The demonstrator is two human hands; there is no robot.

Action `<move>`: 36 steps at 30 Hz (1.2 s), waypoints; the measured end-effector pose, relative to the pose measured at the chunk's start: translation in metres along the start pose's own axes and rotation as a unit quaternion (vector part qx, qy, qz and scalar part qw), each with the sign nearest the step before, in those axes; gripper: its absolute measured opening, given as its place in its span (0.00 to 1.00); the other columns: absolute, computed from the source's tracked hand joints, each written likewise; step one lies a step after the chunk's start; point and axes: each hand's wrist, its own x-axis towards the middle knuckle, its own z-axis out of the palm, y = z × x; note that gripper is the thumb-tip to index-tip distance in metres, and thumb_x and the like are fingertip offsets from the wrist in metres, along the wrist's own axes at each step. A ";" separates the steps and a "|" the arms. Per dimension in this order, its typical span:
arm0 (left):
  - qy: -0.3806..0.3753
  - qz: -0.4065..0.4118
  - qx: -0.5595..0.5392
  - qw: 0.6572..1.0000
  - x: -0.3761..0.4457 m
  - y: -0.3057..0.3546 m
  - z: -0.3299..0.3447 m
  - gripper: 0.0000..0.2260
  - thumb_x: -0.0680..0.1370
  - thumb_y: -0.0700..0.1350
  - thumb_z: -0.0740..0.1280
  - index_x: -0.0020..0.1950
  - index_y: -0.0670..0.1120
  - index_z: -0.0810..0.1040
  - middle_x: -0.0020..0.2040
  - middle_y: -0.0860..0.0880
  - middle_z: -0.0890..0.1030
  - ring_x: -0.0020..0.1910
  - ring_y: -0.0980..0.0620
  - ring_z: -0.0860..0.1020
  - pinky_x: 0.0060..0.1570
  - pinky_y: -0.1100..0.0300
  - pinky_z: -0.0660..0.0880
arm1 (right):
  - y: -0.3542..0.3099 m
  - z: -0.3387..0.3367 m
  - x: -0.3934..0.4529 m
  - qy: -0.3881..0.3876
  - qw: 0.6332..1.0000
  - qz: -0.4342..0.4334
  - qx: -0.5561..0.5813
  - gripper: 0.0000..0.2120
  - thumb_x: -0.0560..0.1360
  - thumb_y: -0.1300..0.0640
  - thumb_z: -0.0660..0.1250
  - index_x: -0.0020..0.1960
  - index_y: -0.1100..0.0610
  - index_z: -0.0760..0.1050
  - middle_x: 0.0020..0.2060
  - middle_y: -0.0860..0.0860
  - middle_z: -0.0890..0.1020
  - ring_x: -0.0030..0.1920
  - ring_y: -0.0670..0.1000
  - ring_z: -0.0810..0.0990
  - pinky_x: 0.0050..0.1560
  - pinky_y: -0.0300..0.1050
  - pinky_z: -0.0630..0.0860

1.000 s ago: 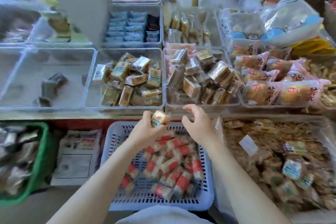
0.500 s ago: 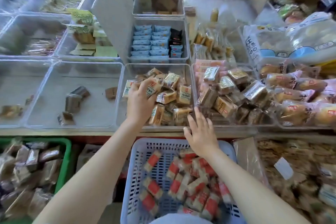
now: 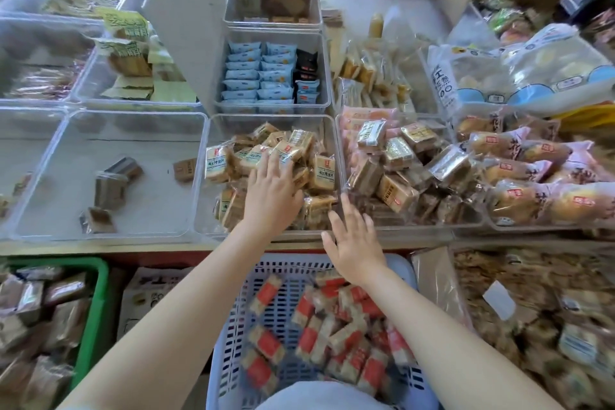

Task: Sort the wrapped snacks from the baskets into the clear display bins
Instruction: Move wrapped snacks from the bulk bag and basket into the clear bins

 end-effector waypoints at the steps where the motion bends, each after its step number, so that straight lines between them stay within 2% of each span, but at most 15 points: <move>1: 0.031 0.025 -0.033 0.999 -0.011 0.010 -0.001 0.23 0.80 0.51 0.61 0.74 0.46 0.67 0.77 0.41 0.63 0.77 0.40 0.59 0.73 0.42 0.62 | 0.000 -0.002 0.000 0.003 1.000 -0.007 0.009 0.29 0.83 0.41 0.43 0.79 0.54 0.55 0.80 0.53 0.35 0.80 0.55 0.44 0.78 0.58 0.42; 3: 0.059 0.050 -0.092 0.993 -0.034 0.034 -0.004 0.16 0.79 0.48 0.63 0.66 0.45 0.75 0.65 0.45 0.75 0.63 0.44 0.73 0.57 0.49 0.75 | 0.003 -0.010 -0.001 0.007 0.998 -0.020 0.053 0.26 0.84 0.44 0.48 0.77 0.55 0.61 0.81 0.54 0.40 0.80 0.54 0.48 0.79 0.58 0.46; 5: 0.010 0.031 -0.132 0.991 -0.053 0.059 -0.004 0.11 0.81 0.48 0.61 0.60 0.47 0.77 0.55 0.50 0.78 0.51 0.48 0.77 0.46 0.53 0.76 | 0.010 -0.021 -0.008 0.028 0.993 -0.028 0.115 0.21 0.83 0.51 0.54 0.73 0.57 0.67 0.80 0.56 0.56 0.77 0.54 0.57 0.78 0.58 0.52; 7: -0.053 0.021 -0.129 0.990 -0.066 0.080 0.006 0.10 0.81 0.49 0.60 0.57 0.50 0.79 0.50 0.52 0.79 0.45 0.51 0.77 0.42 0.55 0.76 | 0.024 -0.026 -0.026 0.123 0.981 -0.049 0.139 0.14 0.79 0.58 0.59 0.61 0.59 0.76 0.63 0.57 0.77 0.65 0.57 0.73 0.69 0.60 0.66; 8: -0.082 0.024 -0.121 0.989 -0.071 0.090 0.016 0.10 0.81 0.49 0.60 0.56 0.50 0.79 0.49 0.52 0.80 0.44 0.52 0.78 0.41 0.55 0.77 | 0.037 -0.024 -0.040 0.171 0.974 -0.043 0.140 0.11 0.76 0.60 0.60 0.55 0.60 0.79 0.54 0.55 0.81 0.57 0.57 0.77 0.62 0.58 0.71; 11: -0.165 0.047 -0.091 0.981 -0.087 0.129 0.050 0.10 0.82 0.50 0.60 0.55 0.50 0.79 0.48 0.51 0.81 0.42 0.52 0.79 0.40 0.54 0.78 | 0.092 -0.013 -0.092 0.213 0.963 0.036 0.163 0.08 0.75 0.61 0.62 0.47 0.60 0.80 0.43 0.54 0.81 0.44 0.57 0.78 0.50 0.51 0.72; 14: -0.239 0.111 -0.054 0.963 -0.104 0.185 0.082 0.10 0.82 0.48 0.59 0.54 0.48 0.79 0.49 0.50 0.82 0.45 0.49 0.80 0.39 0.55 0.76 | 0.163 0.001 -0.145 0.173 0.954 0.164 0.183 0.08 0.78 0.59 0.60 0.49 0.59 0.78 0.44 0.53 0.78 0.44 0.57 0.76 0.43 0.52 0.75; 16: -0.265 0.139 -0.037 0.953 -0.111 0.222 0.098 0.10 0.82 0.45 0.59 0.53 0.46 0.80 0.50 0.49 0.83 0.47 0.47 0.81 0.39 0.57 0.76 | 0.209 0.009 -0.180 0.154 0.943 0.242 0.170 0.06 0.77 0.59 0.60 0.49 0.58 0.75 0.47 0.54 0.77 0.48 0.58 0.75 0.45 0.53 0.75; 18: -0.269 0.164 -0.048 0.948 -0.115 0.252 0.107 0.10 0.82 0.46 0.60 0.55 0.47 0.80 0.50 0.47 0.84 0.47 0.46 0.82 0.43 0.52 0.80 | 0.250 0.014 -0.213 0.117 0.933 0.315 0.127 0.07 0.77 0.59 0.62 0.55 0.58 0.74 0.55 0.56 0.75 0.57 0.59 0.74 0.52 0.53 0.74; 21: -0.266 0.194 -0.051 0.943 -0.120 0.289 0.115 0.09 0.82 0.49 0.60 0.54 0.49 0.79 0.46 0.48 0.83 0.43 0.46 0.82 0.41 0.49 0.80 | 0.300 0.027 -0.251 0.028 0.923 0.373 0.087 0.20 0.76 0.55 0.68 0.67 0.55 0.69 0.64 0.55 0.72 0.66 0.59 0.70 0.61 0.52 0.73; 25: -0.251 0.203 -0.017 0.946 -0.121 0.323 0.122 0.09 0.81 0.49 0.58 0.51 0.49 0.77 0.47 0.50 0.80 0.45 0.47 0.80 0.42 0.51 0.78 | 0.325 0.052 -0.263 -0.047 0.924 0.369 0.085 0.34 0.74 0.52 0.72 0.75 0.51 0.59 0.70 0.54 0.69 0.72 0.58 0.65 0.68 0.56 0.66; 28: -0.276 0.189 0.007 0.942 -0.121 0.339 0.121 0.09 0.81 0.49 0.58 0.54 0.51 0.77 0.52 0.51 0.79 0.47 0.49 0.78 0.44 0.52 0.79 | 0.328 0.060 -0.258 -0.017 0.922 0.382 0.055 0.32 0.74 0.49 0.73 0.73 0.51 0.61 0.70 0.51 0.69 0.72 0.56 0.65 0.67 0.56 0.65; 30: -0.282 0.184 0.021 0.941 -0.120 0.348 0.119 0.10 0.81 0.49 0.58 0.57 0.51 0.77 0.55 0.51 0.78 0.49 0.49 0.78 0.45 0.53 0.78 | 0.328 0.059 -0.257 0.062 0.912 0.394 0.097 0.29 0.72 0.48 0.74 0.67 0.54 0.66 0.66 0.54 0.71 0.68 0.57 0.69 0.64 0.54 0.68; 33: -0.267 0.188 0.022 0.945 -0.119 0.354 0.119 0.17 0.80 0.52 0.61 0.69 0.54 0.71 0.61 0.51 0.75 0.57 0.49 0.77 0.48 0.55 0.77 | 0.323 0.043 -0.255 0.203 0.840 0.403 0.301 0.26 0.70 0.50 0.76 0.60 0.56 0.69 0.58 0.54 0.74 0.59 0.56 0.74 0.56 0.49 0.73; 36: -0.218 0.219 -0.032 0.951 -0.121 0.350 0.122 0.29 0.77 0.57 0.67 0.75 0.53 0.64 0.67 0.51 0.72 0.63 0.50 0.73 0.53 0.54 0.76 | 0.304 0.012 -0.245 0.208 0.721 0.378 0.542 0.23 0.70 0.48 0.74 0.58 0.50 0.67 0.55 0.51 0.75 0.54 0.52 0.78 0.52 0.50 0.78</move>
